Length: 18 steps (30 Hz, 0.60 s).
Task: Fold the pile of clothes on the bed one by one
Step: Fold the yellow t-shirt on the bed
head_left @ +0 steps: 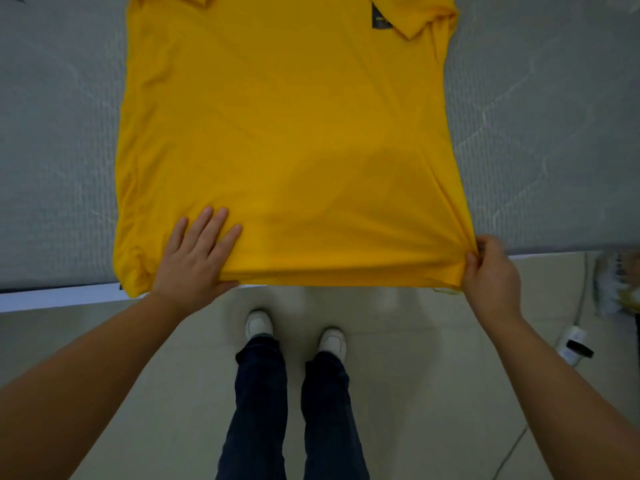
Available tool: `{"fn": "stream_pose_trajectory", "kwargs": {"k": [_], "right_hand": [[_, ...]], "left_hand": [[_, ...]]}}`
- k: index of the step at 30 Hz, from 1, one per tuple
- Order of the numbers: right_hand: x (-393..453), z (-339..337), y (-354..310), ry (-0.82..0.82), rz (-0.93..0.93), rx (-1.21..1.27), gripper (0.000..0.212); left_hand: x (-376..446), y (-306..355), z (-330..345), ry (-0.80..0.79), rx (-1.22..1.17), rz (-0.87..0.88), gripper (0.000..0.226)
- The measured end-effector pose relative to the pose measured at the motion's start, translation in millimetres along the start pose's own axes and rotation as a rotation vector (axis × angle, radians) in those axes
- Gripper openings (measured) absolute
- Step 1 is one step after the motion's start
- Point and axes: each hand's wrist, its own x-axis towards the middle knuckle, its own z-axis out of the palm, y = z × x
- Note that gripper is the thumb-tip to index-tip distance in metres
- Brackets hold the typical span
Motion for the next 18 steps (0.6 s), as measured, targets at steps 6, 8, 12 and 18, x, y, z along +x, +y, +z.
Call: {"fn": "stream_pose_trajectory", "kwargs": {"k": [6,8,12,18], "right_hand": [[-28.3,17.3,-0.7,0.234,-0.628,-0.278,0.053],[-26.3,32.2,-8.5,0.258,-0.909,-0.375,0.059],[-1.8,59.5,-25.4,0.292,-1.274,-0.491,0.046],[14.0,69.9,-29.4,0.369,-1.438,-0.514,0.027]], "left_hand": [[-4.0,31.8,-2.4,0.103,0.132,-0.043,0.112],[-0.4,52.7,3.6,0.158,0.211,0.04,0.113],[11.4,78.7,17.8,0.222,0.162,-0.016,0.111],[14.8,80.2,32.2,0.334,0.126,-0.096,0.106]]}}
